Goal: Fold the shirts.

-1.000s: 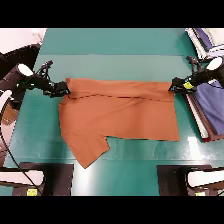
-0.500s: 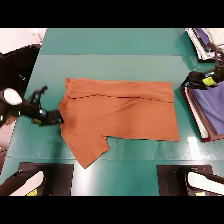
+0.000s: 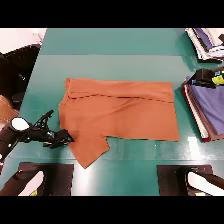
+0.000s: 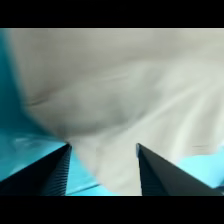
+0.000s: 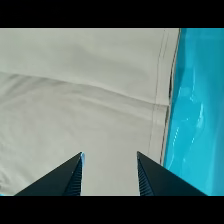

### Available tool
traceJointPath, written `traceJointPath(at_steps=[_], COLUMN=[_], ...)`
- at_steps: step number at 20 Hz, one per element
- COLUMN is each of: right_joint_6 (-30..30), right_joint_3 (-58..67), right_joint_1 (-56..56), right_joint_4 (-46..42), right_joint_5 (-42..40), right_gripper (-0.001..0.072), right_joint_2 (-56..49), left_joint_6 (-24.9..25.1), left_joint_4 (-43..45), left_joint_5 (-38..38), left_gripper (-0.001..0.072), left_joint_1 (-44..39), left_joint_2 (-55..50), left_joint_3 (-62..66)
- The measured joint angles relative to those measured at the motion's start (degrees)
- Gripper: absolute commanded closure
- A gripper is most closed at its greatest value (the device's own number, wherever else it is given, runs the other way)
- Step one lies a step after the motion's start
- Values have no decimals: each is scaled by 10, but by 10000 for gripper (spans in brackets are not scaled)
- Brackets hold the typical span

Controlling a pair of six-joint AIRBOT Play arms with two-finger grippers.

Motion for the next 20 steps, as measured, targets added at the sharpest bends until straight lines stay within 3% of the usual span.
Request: traceJointPath(at_steps=[1,2,6,9,11,14,16,20], right_joint_6=[0,0,0,0,0,0,0,-3], right_joint_3=[0,0,-19,-102,-190,-338,-424,-530], right_joint_1=[0,0,-9,-41,-79,-149,-185,-212], right_joint_4=[0,0,0,-3,-5,-5,-3,37], right_joint_5=[3,7,27,33,33,29,12,-39], right_gripper=[324,324,324,320,154,162,238,246], right_joint_2=[1,2,11,42,68,95,103,111], left_joint_6=[3,9,32,46,54,60,63,65], left_joint_4=[-7,-10,-40,-51,-55,-59,-59,-60], left_joint_5=[15,30,52,35,21,10,6,7], left_gripper=[573,681,683,683,683,682,682,682], left_joint_1=[0,0,0,0,0,0,0,0], left_joint_2=[1,0,2,2,2,2,2,2], left_joint_3=[-8,-14,-14,14,36,58,65,70])
